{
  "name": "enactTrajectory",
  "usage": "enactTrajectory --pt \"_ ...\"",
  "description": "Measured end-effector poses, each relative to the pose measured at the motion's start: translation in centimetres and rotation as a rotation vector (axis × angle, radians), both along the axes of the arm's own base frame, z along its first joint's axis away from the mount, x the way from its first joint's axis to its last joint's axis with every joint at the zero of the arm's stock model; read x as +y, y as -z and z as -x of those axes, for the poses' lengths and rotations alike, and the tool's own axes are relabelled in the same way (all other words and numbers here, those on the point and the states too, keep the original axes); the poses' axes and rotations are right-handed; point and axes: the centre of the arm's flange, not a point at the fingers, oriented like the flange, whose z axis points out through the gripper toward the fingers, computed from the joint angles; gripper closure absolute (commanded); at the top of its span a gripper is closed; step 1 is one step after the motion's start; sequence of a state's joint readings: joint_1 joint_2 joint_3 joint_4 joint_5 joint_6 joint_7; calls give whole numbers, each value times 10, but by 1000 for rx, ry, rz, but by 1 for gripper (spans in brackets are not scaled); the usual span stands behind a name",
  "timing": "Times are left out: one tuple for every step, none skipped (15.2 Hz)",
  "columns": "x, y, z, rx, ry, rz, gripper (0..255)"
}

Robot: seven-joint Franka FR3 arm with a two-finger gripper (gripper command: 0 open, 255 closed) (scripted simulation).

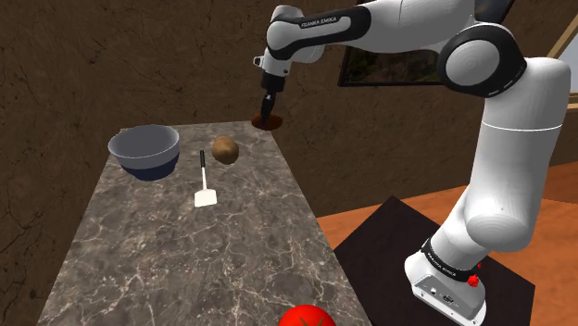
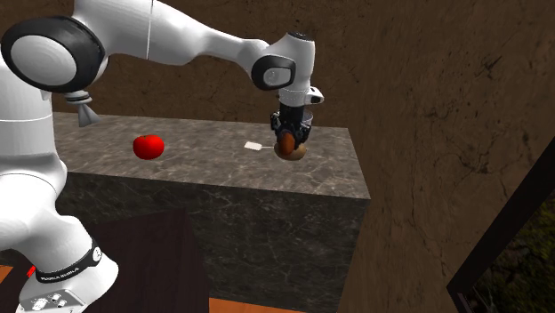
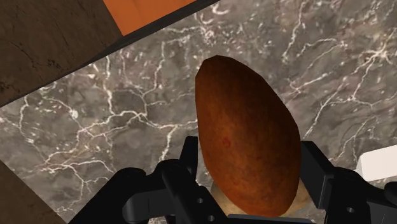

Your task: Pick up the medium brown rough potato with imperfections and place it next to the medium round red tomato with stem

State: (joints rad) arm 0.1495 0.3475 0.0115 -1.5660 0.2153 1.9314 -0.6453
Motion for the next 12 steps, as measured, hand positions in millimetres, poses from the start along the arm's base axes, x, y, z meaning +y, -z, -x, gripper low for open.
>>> enactTrajectory --pt "0 -5 0 0 0 0 255" --pt "0 -11 0 0 0 0 255" --pt "0 -17 -1 0 0 0 255" --pt "0 -21 -1 0 0 0 255" --pt "0 -26 0 0 0 0 255" --pt "0 -32 1 0 0 0 255" --pt "-1 -37 0 0 0 0 255" --pt "0 -43 0 0 0 0 255" --pt "1 -48 1 0 0 0 255" --pt "3 -51 7 0 0 0 255" --pt "7 -54 14 0 0 0 255" --pt "11 -53 27 0 -1 0 255"
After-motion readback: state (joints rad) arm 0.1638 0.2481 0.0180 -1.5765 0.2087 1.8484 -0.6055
